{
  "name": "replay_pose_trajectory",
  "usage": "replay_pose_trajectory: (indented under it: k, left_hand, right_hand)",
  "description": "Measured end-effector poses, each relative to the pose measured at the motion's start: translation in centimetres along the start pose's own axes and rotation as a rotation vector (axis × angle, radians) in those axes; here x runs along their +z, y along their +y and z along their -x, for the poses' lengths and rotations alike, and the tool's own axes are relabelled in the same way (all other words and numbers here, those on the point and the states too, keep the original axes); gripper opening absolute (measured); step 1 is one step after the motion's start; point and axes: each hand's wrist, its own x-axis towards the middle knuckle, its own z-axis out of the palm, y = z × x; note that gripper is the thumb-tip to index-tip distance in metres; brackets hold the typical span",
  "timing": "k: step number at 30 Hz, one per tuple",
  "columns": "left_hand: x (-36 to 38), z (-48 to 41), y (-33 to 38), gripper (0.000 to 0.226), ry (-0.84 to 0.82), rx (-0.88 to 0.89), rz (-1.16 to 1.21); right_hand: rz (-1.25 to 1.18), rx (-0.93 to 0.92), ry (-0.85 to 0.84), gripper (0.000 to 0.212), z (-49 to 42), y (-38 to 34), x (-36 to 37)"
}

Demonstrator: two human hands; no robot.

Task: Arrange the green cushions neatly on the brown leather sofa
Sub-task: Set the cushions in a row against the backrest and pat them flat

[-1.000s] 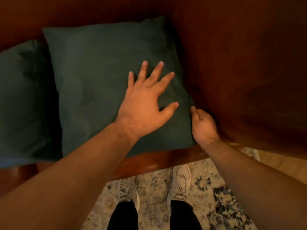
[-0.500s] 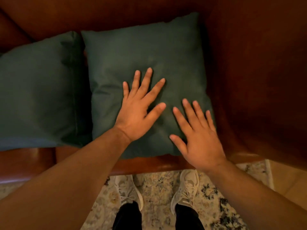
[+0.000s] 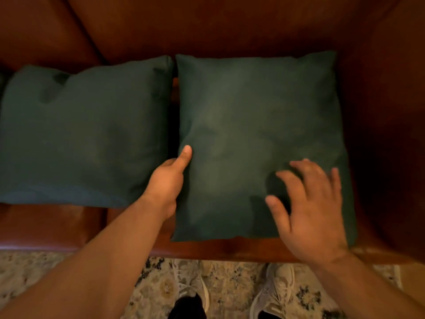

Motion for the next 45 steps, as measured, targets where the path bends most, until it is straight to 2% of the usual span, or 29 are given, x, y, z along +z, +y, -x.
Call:
replay_pose_trajectory:
  k: [2, 5, 6, 8, 10, 14, 20, 26, 32, 34, 36, 38, 40, 43, 45]
  left_hand:
    - [-0.1, -0.2, 0.5, 0.048, -0.013, 0.012, -0.017]
    - [-0.3, -0.3, 0.9, 0.045, -0.026, 0.023, -0.008]
    - [-0.4, -0.3, 0.9, 0.044, -0.047, 0.011, -0.003]
    - [-1.1, -0.6, 1.1, 0.042, -0.099, 0.0, -0.015]
    - [-1.6, -0.6, 1.0, 0.042, -0.12, 0.034, -0.079]
    - [-2.2, -0.2, 0.5, 0.039, -0.112, 0.095, -0.205]
    - [-3.0, -0.8, 0.8, 0.03, -0.168, 0.082, -0.238]
    - [-3.0, -0.7, 0.5, 0.028, -0.083, 0.142, -0.339]
    - [-3.0, 0.8, 2.5, 0.049, -0.038, 0.156, -0.433]
    - [-3.8, 1.5, 3.7, 0.046, -0.055, 0.18, -0.404]
    - [-5.1, 2.3, 5.2, 0.032, -0.07, 0.259, -0.338]
    - [-6.8, 3.0, 7.0, 0.017, -0.037, 0.439, -0.282]
    - [-9.1, 3.2, 8.5, 0.021, 0.036, 0.658, -0.294]
    - [-13.8, 2.2, 10.1, 0.022, 0.261, 0.923, -0.633]
    - [-17.2, 0.4, 10.9, 0.033, 0.354, 0.931, -0.894]
  right_hand:
    - [0.014, -0.016, 0.035, 0.065, -2.7, -1.5, -0.3]
    - [0.125, 0.001, -0.126, 0.071, -5.6, -4.8, 0.0]
    - [0.108, 0.022, -0.095, 0.067, -6.5, -5.2, 0.0]
    - [0.046, 0.063, 0.094, 0.059, -9.0, -5.9, -0.5]
    - [0.054, 0.09, 0.172, 0.066, -11.3, -6.7, -0.5]
    - [0.218, 0.113, -0.158, 0.08, -12.8, -8.0, 2.0]
    - [0.249, 0.123, -0.149, 0.079, -13.3, -7.4, 3.3]
    - [0.213, 0.124, -0.115, 0.079, -13.0, -7.8, 3.7]
    - [0.191, 0.12, -0.145, 0.078, -12.6, -7.6, 3.1]
    - [0.19, 0.129, -0.169, 0.078, -12.9, -7.6, 2.6]
    - [0.225, 0.131, -0.213, 0.077, -12.9, -8.1, 2.3]
    - [0.262, 0.148, -0.246, 0.077, -12.8, -9.1, 2.2]
    - [0.26, 0.188, -0.26, 0.077, -12.7, -10.7, 2.2]
    - [0.202, 0.267, -0.287, 0.079, -13.1, -12.9, 2.1]
    - [0.128, 0.289, -0.285, 0.081, -13.6, -14.3, 1.8]
